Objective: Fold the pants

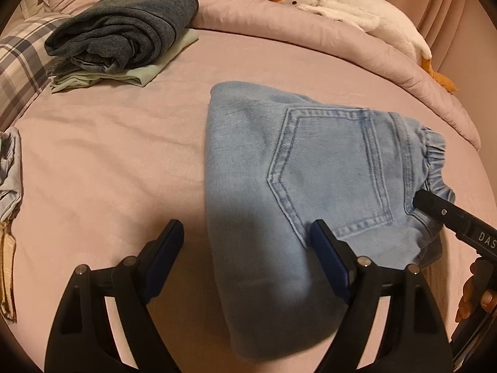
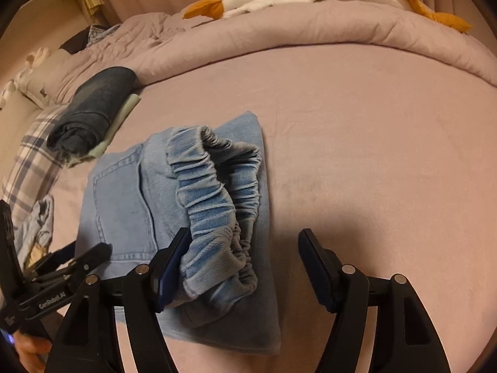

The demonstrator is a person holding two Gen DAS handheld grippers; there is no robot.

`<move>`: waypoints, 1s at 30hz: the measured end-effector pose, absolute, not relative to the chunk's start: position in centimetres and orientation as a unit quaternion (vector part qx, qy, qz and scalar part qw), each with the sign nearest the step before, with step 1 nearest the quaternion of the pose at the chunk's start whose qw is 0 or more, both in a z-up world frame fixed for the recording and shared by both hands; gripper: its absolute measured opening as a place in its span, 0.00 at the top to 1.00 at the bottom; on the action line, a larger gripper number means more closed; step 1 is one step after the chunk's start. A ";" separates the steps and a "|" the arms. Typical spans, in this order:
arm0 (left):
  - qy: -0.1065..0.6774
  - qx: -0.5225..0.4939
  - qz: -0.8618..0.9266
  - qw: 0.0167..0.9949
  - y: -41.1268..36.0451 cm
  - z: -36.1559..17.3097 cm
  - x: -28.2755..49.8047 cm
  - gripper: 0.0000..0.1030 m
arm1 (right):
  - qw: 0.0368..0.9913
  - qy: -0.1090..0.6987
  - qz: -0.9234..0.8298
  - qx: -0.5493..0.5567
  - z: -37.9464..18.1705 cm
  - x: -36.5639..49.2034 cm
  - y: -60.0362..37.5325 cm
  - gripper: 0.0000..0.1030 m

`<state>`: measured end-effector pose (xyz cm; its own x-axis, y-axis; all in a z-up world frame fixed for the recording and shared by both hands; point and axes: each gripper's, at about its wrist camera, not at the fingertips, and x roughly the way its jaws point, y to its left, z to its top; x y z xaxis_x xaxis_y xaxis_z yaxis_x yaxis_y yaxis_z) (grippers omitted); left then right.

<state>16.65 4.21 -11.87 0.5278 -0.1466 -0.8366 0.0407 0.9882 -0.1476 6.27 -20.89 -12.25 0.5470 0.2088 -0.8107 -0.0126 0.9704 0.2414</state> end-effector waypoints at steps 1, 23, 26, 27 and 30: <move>0.477 -0.055 -0.054 0.875 4.3 -11.6 16.3 0.21 | 0.878 0.465 0.063 0.095 -11.8 5.9 -20.7 0.33; 0.451 -0.019 -0.141 0.881 -0.3 -10.6 12.4 0.35 | 0.888 0.438 0.135 0.035 -10.0 2.6 -17.2 0.33; 0.444 -0.026 -0.136 0.885 0.0 -9.9 11.3 0.34 | 0.885 0.446 0.126 0.055 -9.7 1.9 -17.6 0.33; 0.440 -0.027 -0.135 0.888 0.2 -9.6 10.9 0.34 | 0.887 0.439 0.127 0.063 -9.4 1.4 -17.8 0.33; 0.425 -0.024 -0.131 0.895 0.6 -8.5 9.6 0.33 | 0.893 0.427 0.124 0.063 -8.6 0.1 -17.9 0.33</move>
